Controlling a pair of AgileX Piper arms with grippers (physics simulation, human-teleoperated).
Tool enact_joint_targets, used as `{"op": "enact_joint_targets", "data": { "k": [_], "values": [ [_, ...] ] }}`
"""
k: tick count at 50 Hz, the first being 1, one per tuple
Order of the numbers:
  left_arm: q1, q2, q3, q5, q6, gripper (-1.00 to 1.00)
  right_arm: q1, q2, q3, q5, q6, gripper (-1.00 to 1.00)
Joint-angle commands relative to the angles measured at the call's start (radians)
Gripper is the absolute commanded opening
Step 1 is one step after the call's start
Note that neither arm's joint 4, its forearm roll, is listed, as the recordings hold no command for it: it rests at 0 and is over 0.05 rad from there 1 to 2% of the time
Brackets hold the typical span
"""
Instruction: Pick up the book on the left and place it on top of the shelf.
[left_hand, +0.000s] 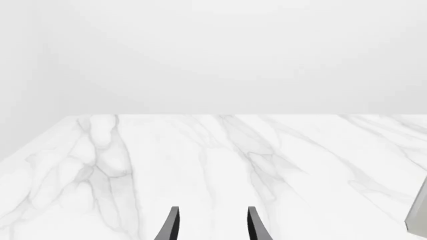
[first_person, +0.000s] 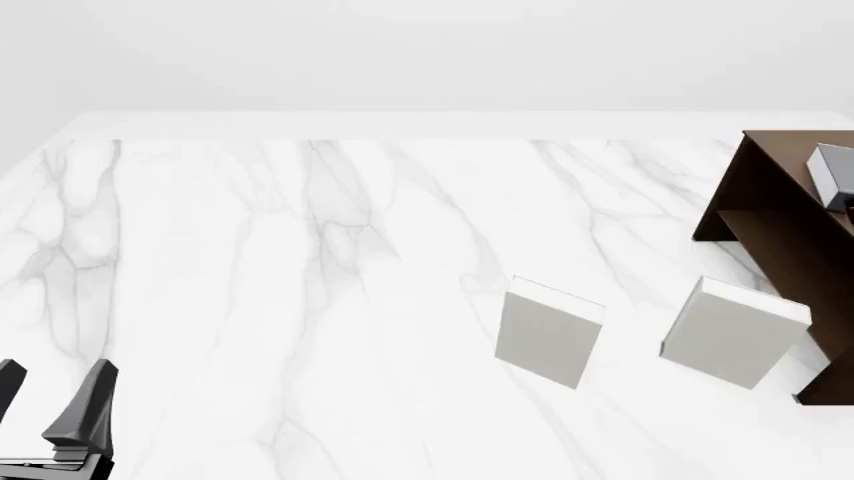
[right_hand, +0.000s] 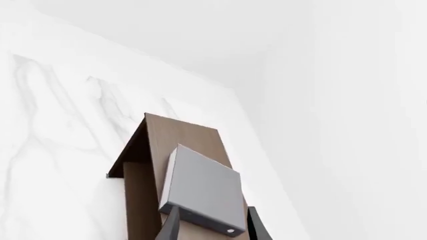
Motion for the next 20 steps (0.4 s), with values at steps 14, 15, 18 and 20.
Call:
{"op": "enact_joint_targets", "data": {
  "k": [14,15,18,20],
  "values": [
    [0.000,0.000,0.000,0.000,0.000,1.00,0.067,-0.173,0.072,-0.021,0.122,1.00],
    [0.000,0.000,0.000,0.000,0.000,1.00,0.070,-0.177,0.078,-0.025,0.126,1.00],
    [0.000,0.000,0.000,0.000,0.000,1.00,0.073,-0.187,0.087,-0.031,0.138,1.00],
    [0.000,0.000,0.000,0.000,0.000,1.00,0.073,-0.198,0.099,-0.043,0.140,1.00]
  ]
}}
